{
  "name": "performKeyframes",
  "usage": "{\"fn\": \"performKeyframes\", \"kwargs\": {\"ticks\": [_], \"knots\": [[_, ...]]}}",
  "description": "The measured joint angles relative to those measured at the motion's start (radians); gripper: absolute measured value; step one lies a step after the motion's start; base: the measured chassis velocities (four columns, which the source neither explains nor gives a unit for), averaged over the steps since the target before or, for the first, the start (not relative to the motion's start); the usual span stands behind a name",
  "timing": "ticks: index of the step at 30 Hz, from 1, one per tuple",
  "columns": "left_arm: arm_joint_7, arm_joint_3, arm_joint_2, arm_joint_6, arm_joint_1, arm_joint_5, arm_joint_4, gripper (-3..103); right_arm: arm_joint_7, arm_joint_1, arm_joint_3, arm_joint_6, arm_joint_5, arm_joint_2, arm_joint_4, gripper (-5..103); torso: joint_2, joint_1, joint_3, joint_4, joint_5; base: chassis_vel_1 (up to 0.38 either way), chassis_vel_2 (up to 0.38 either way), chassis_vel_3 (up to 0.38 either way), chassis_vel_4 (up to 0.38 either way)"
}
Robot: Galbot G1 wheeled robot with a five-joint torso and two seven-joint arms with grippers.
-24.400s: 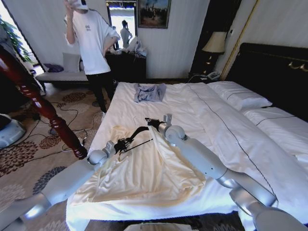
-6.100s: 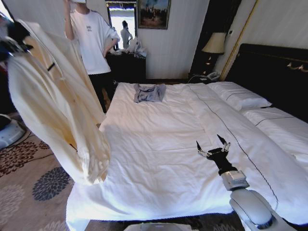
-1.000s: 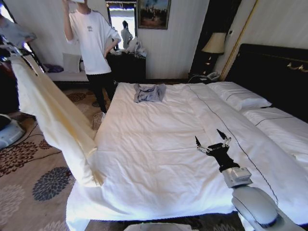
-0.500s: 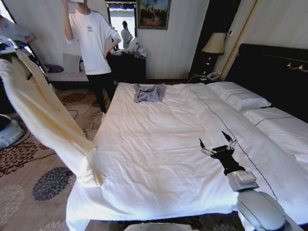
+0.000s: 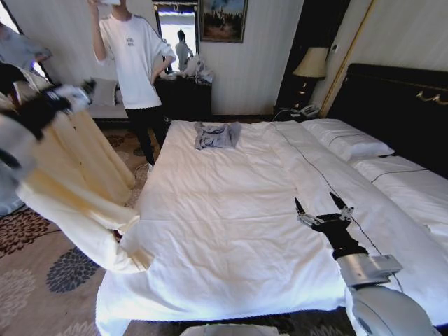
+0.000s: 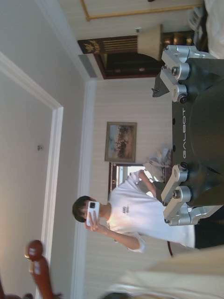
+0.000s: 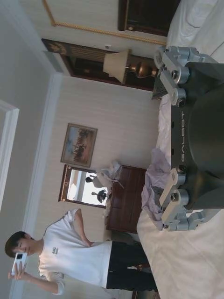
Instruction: Pick up the clothes from the bed and hang them on the clothes hanger.
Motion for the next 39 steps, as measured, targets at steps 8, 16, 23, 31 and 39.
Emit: {"fn": "performKeyframes", "kwargs": {"ticks": [8,16,23,31,39], "knots": [[0.141,-0.05,-0.258,-0.164,0.44,0.401,-0.088,100,-0.018,0.003,-0.025,-0.002,0.01,0.027,-0.027,100,0.0,0.0,0.0,0.0,0.0003,0.0,0.0,0.0,0.0],[0.281,0.029,-0.553,-0.44,0.723,0.695,-0.007,100,-0.074,0.002,-0.082,0.061,-0.115,0.089,-0.087,100,0.0,0.0,0.0,0.0,0.0,0.0,0.0,0.0,0.0],[0.31,0.064,-0.588,-0.493,0.755,0.753,-0.022,100,-0.093,0.014,-0.107,0.084,-0.191,0.126,-0.124,100,0.0,0.0,0.0,0.0,0.0003,0.0,0.0,0.0,0.0],[0.318,0.119,-0.61,-0.585,0.842,0.797,-0.023,100,-0.114,0.013,-0.119,0.096,-0.199,0.131,-0.126,100,0.0,0.0,0.0,0.0003,0.0,0.0,0.0,0.0,0.0],[0.315,0.133,-0.637,-0.606,0.847,0.79,-0.022,100,-0.126,0.009,-0.119,0.107,-0.213,0.142,-0.13,100,0.0,0.0,0.0,0.0003,0.0,0.0,0.0,0.0,0.0]]}}
